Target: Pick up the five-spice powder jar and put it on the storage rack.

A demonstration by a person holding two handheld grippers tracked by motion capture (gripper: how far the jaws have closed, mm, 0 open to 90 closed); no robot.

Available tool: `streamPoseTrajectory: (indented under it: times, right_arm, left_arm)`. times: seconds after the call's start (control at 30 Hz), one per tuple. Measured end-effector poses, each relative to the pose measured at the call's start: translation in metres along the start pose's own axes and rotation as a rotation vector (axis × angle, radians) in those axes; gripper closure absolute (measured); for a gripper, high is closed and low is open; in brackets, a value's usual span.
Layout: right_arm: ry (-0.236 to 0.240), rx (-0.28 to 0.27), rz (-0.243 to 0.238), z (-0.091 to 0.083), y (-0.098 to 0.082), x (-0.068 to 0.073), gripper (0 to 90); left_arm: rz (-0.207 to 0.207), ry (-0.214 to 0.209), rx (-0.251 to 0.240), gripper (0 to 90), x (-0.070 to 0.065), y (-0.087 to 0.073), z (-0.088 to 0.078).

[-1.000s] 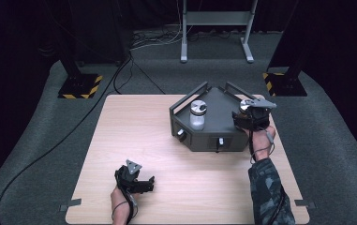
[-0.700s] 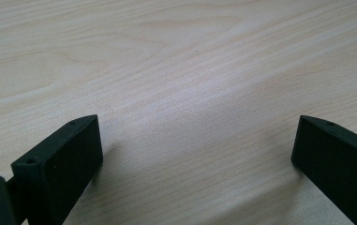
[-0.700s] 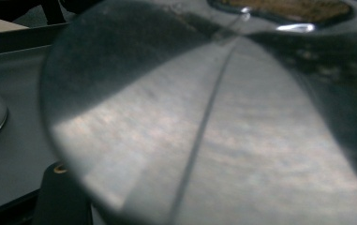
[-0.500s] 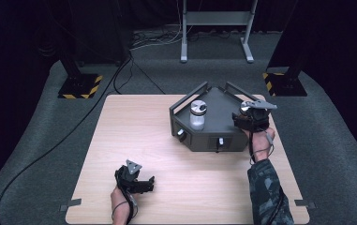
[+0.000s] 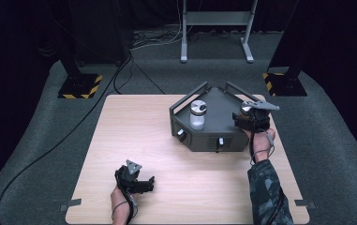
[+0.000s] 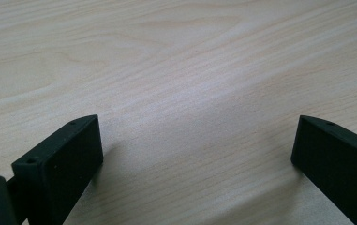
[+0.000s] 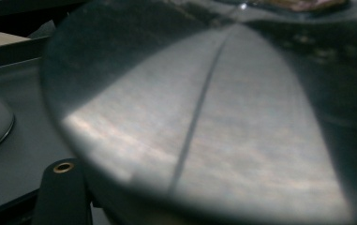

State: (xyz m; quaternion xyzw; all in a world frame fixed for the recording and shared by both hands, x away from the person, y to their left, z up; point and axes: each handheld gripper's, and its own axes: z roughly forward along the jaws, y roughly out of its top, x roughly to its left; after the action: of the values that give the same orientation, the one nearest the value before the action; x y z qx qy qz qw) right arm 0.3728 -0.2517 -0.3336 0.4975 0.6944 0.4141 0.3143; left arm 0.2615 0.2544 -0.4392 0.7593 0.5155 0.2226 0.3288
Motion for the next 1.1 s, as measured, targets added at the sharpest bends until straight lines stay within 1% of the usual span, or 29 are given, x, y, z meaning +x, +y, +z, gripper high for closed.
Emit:
streamPoseTrajectory:
  times: [0.1, 0.27, 0.37, 0.43, 0.47, 0.5, 0.57, 0.63, 0.67, 0.73, 0.8, 0.83, 0.9, 1.0, 1.03, 1.1]
  right_arm:
    - [0.003, 0.005, -0.003, 0.000, 0.001, -0.001, 29.6]
    - [-0.013, 0.022, -0.008, 0.000, 0.004, 0.003, 28.3]
    - [-0.016, 0.019, -0.003, -0.002, 0.004, 0.003, 26.6]
    - [-0.018, 0.011, 0.006, -0.004, 0.002, 0.003, 21.3]
    - [-0.013, 0.005, 0.012, -0.005, 0.001, 0.001, 16.2]
    - [-0.004, 0.018, 0.012, -0.005, 0.003, 0.000, 11.6]
    - [-0.005, 0.048, -0.007, -0.006, 0.007, 0.002, 5.2]
    - [0.003, 0.068, -0.016, -0.009, 0.009, 0.003, 2.0]
    - [-0.001, 0.068, -0.023, -0.012, 0.008, 0.004, 0.9]
    - [-0.001, 0.062, -0.020, -0.020, 0.004, 0.006, 0.0]
    - [-0.006, 0.065, -0.038, -0.028, 0.000, 0.010, 0.0]
    - [-0.013, 0.058, -0.047, -0.032, -0.004, 0.013, 0.0]
    - [-0.012, 0.045, -0.050, -0.042, -0.011, 0.015, 0.0]
    - [-0.007, 0.029, -0.057, -0.056, -0.026, 0.018, 0.0]
    - [0.002, 0.029, -0.061, -0.060, -0.032, 0.019, 0.0]
    - [0.005, 0.023, -0.069, -0.068, -0.048, 0.022, 0.0]
  left_arm:
    - [0.000, 0.000, 0.000, 2.0, 0.000, 0.000, 0.000]
    - [0.000, 0.000, 0.000, 2.0, 0.000, 0.000, 0.000]
    - [0.001, 0.000, 0.001, 2.0, 0.000, 0.000, 0.000]
    - [0.000, 0.000, 0.000, 2.0, 0.000, 0.000, 0.000]
    - [0.000, 0.000, 0.000, 2.0, 0.000, 0.000, 0.000]
    - [-0.001, 0.000, 0.000, 2.0, 0.000, 0.000, 0.000]
    - [-0.003, 0.000, -0.002, 2.0, 0.000, 0.000, 0.000]
    - [-0.003, 0.000, -0.002, 2.0, 0.000, 0.000, 0.000]
    - [-0.001, 0.000, -0.001, 2.0, 0.000, 0.000, 0.000]
    - [-0.002, -0.001, -0.001, 2.0, 0.000, 0.000, 0.000]
    - [-0.001, -0.001, -0.001, 2.0, 0.000, 0.000, 0.000]
    - [-0.001, -0.001, -0.001, 2.0, 0.000, 0.000, 0.000]
    - [-0.001, -0.001, -0.001, 2.0, 0.000, 0.000, 0.000]
    - [-0.002, 0.000, -0.001, 2.0, 0.000, 0.000, 0.000]
    - [-0.002, 0.000, -0.001, 2.0, 0.000, 0.000, 0.000]
    - [-0.001, 0.000, -0.001, 2.0, 0.000, 0.000, 0.000]
